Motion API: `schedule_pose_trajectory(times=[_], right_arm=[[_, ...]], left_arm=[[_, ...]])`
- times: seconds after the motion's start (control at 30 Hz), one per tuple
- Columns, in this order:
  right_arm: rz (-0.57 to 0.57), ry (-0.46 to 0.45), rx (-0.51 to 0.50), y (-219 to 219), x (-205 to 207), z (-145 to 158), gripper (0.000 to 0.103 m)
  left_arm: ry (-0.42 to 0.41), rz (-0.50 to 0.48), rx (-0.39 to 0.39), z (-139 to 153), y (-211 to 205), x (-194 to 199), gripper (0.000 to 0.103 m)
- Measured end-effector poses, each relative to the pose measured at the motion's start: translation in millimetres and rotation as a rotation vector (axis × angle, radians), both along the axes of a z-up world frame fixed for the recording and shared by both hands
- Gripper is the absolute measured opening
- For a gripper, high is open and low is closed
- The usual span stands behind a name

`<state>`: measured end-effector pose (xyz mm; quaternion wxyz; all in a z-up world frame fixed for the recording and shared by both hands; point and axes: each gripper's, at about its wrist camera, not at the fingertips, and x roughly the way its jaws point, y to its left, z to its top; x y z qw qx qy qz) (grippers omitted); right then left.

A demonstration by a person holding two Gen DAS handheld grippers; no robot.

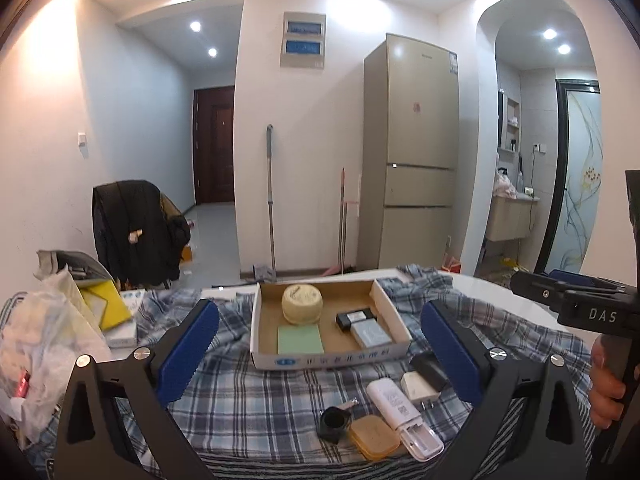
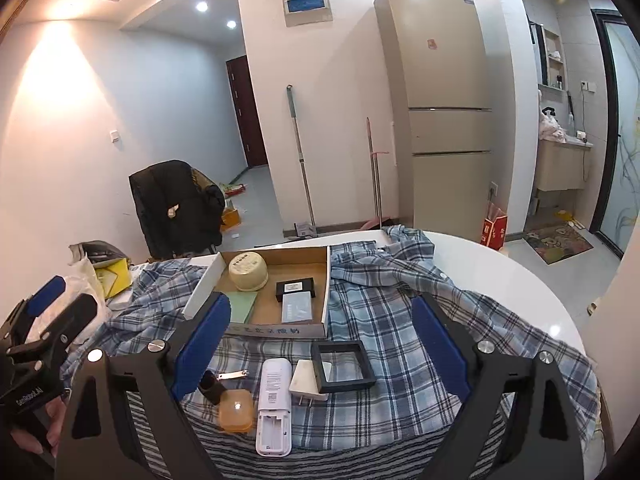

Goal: Organize rigid objects
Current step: 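Open both grippers and withdraw them from the tray, then grasp the black cup with the left gripper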

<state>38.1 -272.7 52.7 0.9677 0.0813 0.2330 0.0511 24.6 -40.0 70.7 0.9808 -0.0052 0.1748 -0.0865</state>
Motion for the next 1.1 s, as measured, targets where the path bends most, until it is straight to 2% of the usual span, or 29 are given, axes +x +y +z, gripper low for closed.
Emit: schedule_pose_trajectory(times=[0.03, 0.1, 0.13, 0.17, 0.27, 0.4, 0.43, 0.47, 0.7, 0.83, 0.97, 1.0, 1.03, 1.07, 1.1], right_arm=[[0.003, 0.001, 0.008, 0, 1, -2, 0.091], [0.007, 0.004, 0.017, 0, 4, -8, 0.091], [0.006, 0.007, 0.015, 1, 6, -11, 0.091], [0.006, 0.008, 0.014, 2, 8, -14, 0.091], [0.006, 0.019, 0.012, 3, 14, -22, 0.091], [0.017, 0.050, 0.019, 4, 25, -36, 0.091], [0.019, 0.058, 0.021, 4, 27, -39, 0.091], [0.022, 0.066, 0.023, 4, 30, -41, 0.091], [0.037, 0.112, 0.021, 4, 41, -59, 0.091], [0.040, 0.139, 0.018, 3, 47, -67, 0.091], [0.046, 0.159, 0.022, 4, 51, -74, 0.091], [0.049, 0.164, 0.020, 4, 51, -75, 0.091], [0.051, 0.168, 0.019, 5, 52, -77, 0.091], [0.054, 0.171, 0.019, 5, 52, -78, 0.091], [0.057, 0.174, 0.020, 5, 53, -78, 0.091]], left_arm=[[0.011, -0.007, -0.004, -4, 0, 2, 0.094], [0.034, -0.002, -0.010, -11, -1, 8, 0.093], [0.041, 0.004, -0.015, -16, 0, 11, 0.089], [0.050, 0.003, -0.020, -20, 1, 14, 0.080], [0.107, -0.023, -0.033, -35, 4, 27, 0.062], [0.201, -0.073, -0.036, -56, 3, 44, 0.045], [0.227, -0.094, -0.040, -62, 3, 48, 0.038], [0.258, -0.115, -0.045, -69, 2, 53, 0.035], [0.406, -0.185, -0.046, -114, -3, 75, 0.035], [0.457, -0.185, -0.011, -135, -5, 80, 0.035], [0.482, -0.212, -0.015, -140, -7, 84, 0.037], [0.482, -0.221, -0.010, -141, -8, 83, 0.040], [0.482, -0.225, -0.006, -141, -9, 83, 0.055], [0.480, -0.228, 0.000, -142, -10, 83, 0.064], [0.478, -0.231, 0.003, -142, -11, 82, 0.064]])
